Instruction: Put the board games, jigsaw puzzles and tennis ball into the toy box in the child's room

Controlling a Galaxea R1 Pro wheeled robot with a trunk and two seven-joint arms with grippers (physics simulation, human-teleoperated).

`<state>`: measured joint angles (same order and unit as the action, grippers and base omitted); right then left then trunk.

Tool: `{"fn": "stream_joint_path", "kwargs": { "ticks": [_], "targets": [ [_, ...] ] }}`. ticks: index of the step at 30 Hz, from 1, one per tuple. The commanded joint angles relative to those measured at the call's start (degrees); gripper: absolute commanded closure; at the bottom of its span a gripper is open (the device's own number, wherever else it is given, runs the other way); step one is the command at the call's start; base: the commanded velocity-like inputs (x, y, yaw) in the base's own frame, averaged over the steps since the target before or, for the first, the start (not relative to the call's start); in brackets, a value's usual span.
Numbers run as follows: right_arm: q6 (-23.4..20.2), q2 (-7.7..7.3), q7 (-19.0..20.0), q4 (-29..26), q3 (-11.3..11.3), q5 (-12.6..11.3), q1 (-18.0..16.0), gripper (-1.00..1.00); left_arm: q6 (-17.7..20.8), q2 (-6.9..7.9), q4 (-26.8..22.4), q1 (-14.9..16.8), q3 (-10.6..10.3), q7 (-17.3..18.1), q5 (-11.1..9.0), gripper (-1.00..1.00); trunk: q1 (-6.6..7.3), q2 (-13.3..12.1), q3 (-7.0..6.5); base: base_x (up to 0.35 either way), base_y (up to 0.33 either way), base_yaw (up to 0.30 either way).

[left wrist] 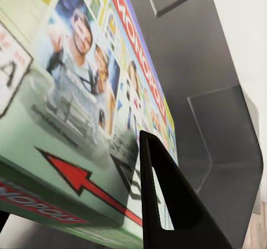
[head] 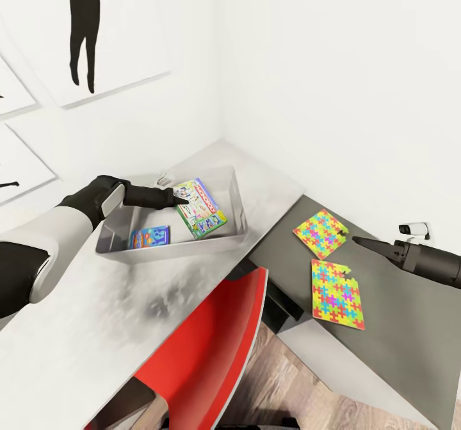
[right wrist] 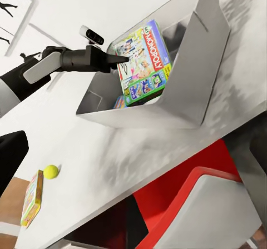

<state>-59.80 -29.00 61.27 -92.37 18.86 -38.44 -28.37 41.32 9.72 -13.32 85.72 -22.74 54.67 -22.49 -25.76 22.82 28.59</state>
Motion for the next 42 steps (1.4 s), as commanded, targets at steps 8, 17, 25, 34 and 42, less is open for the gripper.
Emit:
{"fn": "stream_joint_path", "kwargs": {
  "ticks": [8, 17, 25, 34, 42],
  "targets": [
    [-0.2, 0.0, 0.25, 0.0, 0.04, 0.12, -0.03, -1.0, 0.34, 0.03, -0.04, 0.06, -0.25, 0.09, -0.41, 1.0, -0.03, 0.1, 0.8, 0.0, 0.0, 0.0],
    [-0.2, -0.06, 0.26, 0.0, 0.04, 0.12, -0.02, -1.0, 0.34, 0.08, -0.04, 0.12, -0.21, 0.02, -0.37, 1.0, -0.03, 0.1, 1.56, 0.0, 0.0, 0.0],
    [-0.2, -0.3, 0.26, 0.0, 0.02, 0.12, 0.01, -1.0, 0.27, 0.15, -0.06, 0.21, -0.17, -0.88, -0.36, 1.0, -0.03, 0.1, 1.79, 0.0, 0.0, 0.0],
    [-0.2, -0.29, 0.26, 0.0, -0.04, 0.12, 0.05, -1.0, 0.26, 0.14, -0.11, 0.25, -0.13, -2.87, -0.5, 1.0, -0.03, 0.1, 1.85, 0.0, 0.0, 0.0],
    [-0.2, -0.15, 0.26, 0.0, 0.02, 0.12, 0.05, -1.0, 0.25, 0.08, -0.12, 0.24, 0.09, -3.32, -0.54, 1.0, -0.03, 0.1, 1.95, 0.0, 0.0, 0.0]
  ]
}}
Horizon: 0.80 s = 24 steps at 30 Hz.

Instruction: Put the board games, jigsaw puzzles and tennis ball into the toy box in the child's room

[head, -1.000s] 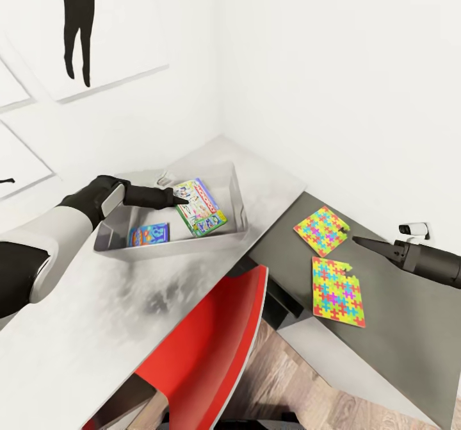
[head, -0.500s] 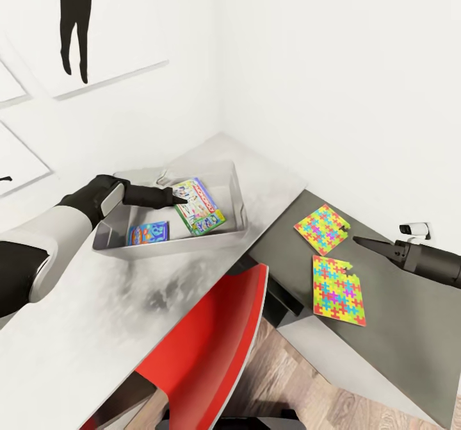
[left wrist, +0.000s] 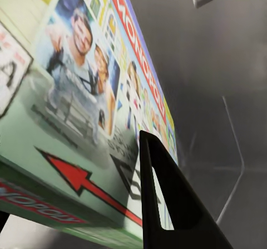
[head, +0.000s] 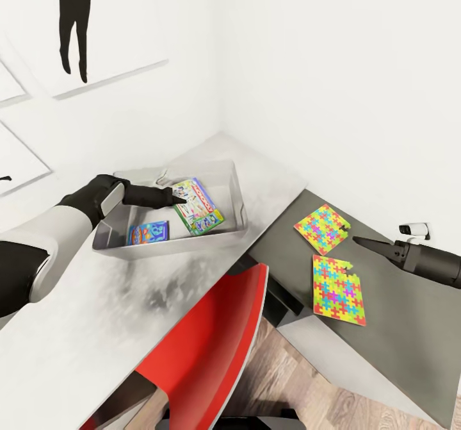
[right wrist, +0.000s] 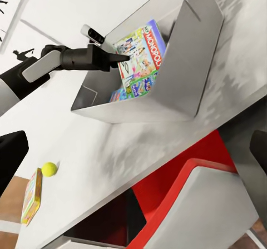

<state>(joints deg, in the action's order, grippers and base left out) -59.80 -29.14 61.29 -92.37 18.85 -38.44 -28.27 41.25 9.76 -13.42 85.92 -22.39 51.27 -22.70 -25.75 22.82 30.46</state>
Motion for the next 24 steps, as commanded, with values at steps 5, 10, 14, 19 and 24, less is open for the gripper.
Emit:
{"fn": "stream_joint_path", "kwargs": {
  "ticks": [5, 10, 14, 19, 24],
  "targets": [
    [-0.2, 0.07, 0.3, 0.0, 0.04, 0.12, -0.08, -1.0, 0.32, -0.05, -0.05, 0.04, 0.26, 0.02, -0.34, 1.0, -0.03, 0.1, 0.34, 0.0, 0.0, 0.0],
    [-0.2, 0.1, 0.36, 0.0, 0.04, 0.12, -0.08, -1.0, 0.32, -0.11, -0.11, 0.09, 0.51, -0.02, -0.39, 1.0, -0.03, 0.1, 0.71, 0.0, 0.0, 0.0],
    [-0.2, 0.11, 0.39, 0.0, 0.05, 0.12, -0.1, -1.0, 0.32, -0.1, -0.17, 0.12, 0.61, -0.03, -0.4, 1.0, -0.03, 0.1, 1.04, 0.0, 0.0, 0.0],
    [-0.2, 0.07, 0.4, 0.0, 0.05, 0.12, -0.11, -1.0, 0.32, -0.14, -0.19, 0.13, 0.66, -0.03, -0.41, 1.0, -0.03, 0.1, 1.46, 0.0, 0.0, 0.0],
    [-0.2, 0.04, 0.41, 0.0, 0.05, 0.12, -0.12, -1.0, 0.32, -0.19, -0.2, 0.13, 0.67, -0.03, -0.42, 1.0, -0.03, 0.1, 1.84, 0.0, 0.0, 0.0]
  ]
}}
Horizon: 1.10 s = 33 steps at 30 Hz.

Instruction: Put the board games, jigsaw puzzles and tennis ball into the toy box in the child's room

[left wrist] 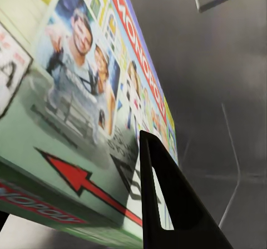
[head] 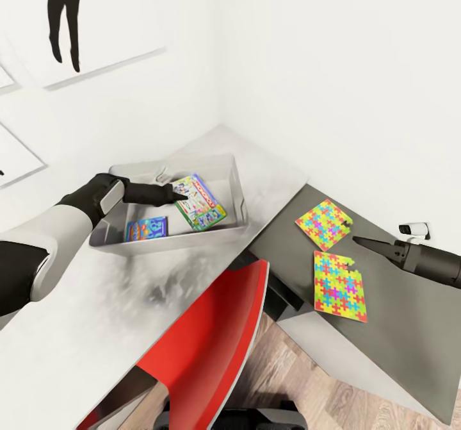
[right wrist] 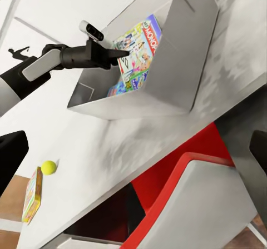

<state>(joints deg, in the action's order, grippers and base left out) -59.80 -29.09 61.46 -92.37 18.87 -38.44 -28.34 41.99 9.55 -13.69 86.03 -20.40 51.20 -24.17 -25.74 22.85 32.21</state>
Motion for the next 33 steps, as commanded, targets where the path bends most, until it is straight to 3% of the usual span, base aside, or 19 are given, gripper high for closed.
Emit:
{"fn": "stream_joint_path", "kwargs": {
  "ticks": [1, 21, 33],
  "targets": [
    [-0.2, -0.03, 0.23, 0.0, 0.03, 0.12, -0.04, -1.0, -0.43, 0.06, 0.07, 0.01, -1.32, 0.04, 1.05, 1.0, -0.04, 0.07, 0.14, 0.0, 0.0, 0.0],
    [-0.2, -0.24, 0.24, 0.0, 0.03, 0.12, -0.01, -1.0, -0.62, 0.21, -0.02, 0.01, -1.24, -0.3, 1.19, 1.0, -0.04, 0.07, 0.34, 0.0, 0.0, 0.0],
    [-0.2, -0.39, 0.24, 0.0, 0.07, 0.12, 0.01, -1.0, -1.46, 0.15, -0.02, -0.07, -1.16, -2.98, 1.11, 1.0, -0.04, 0.07, 0.35, 0.0, 0.0, 0.0]
  ]
}}
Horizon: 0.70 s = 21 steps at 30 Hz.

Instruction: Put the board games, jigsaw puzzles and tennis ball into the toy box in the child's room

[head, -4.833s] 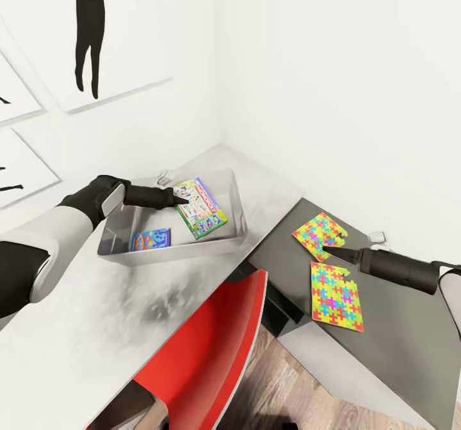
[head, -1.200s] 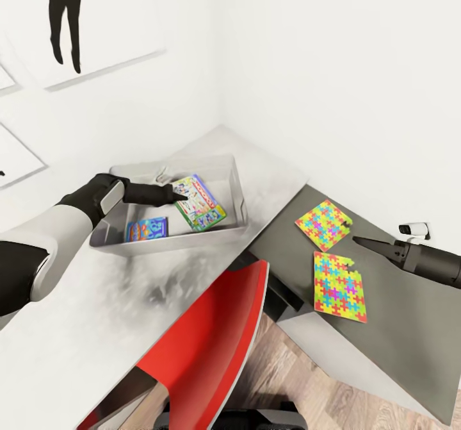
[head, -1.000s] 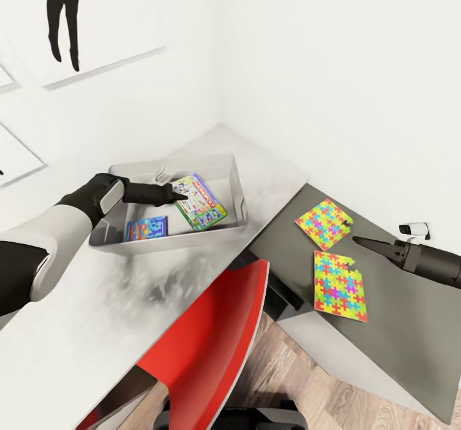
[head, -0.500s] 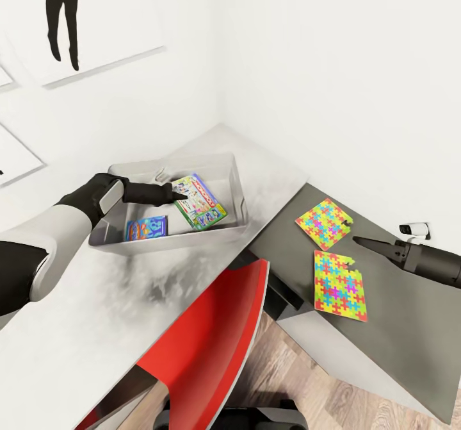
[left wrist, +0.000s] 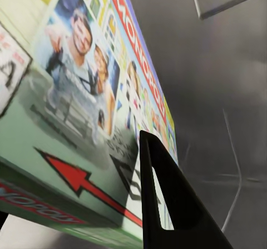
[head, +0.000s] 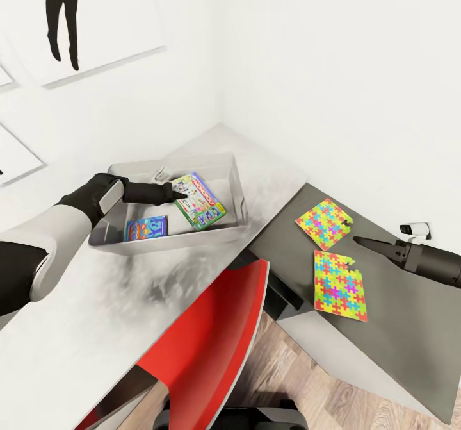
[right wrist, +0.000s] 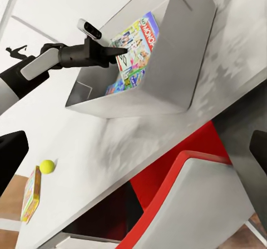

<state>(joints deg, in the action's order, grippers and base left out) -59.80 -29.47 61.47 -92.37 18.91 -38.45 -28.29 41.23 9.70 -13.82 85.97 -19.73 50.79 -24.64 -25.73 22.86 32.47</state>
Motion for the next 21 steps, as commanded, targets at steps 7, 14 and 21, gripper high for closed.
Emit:
{"fn": "stream_joint_path", "kwargs": {
  "ticks": [7, 14, 21],
  "targets": [
    [-0.2, 0.01, 0.23, -0.01, 0.07, 0.13, -0.04, -1.0, -0.78, -0.16, 0.11, -0.01, -1.81, -2.93, 1.58, -1.0, -0.05, 0.06, 0.09, 0.0, 0.0, 0.0],
    [-0.2, -0.04, 0.23, -0.01, 0.07, 0.13, -0.05, -1.0, -0.8, -0.21, 0.15, -0.04, -1.81, -3.03, 1.6, -1.0, -0.05, 0.06, 0.09, 0.0, 0.0, 0.0],
    [-0.2, -0.1, 0.23, -0.01, 0.08, 0.13, -0.02, -1.0, -0.8, -0.33, 0.13, -0.08, -1.81, -3.06, 1.61, -1.0, -0.05, 0.06, 0.09, 0.0, 0.0, 0.0]
  ]
}}
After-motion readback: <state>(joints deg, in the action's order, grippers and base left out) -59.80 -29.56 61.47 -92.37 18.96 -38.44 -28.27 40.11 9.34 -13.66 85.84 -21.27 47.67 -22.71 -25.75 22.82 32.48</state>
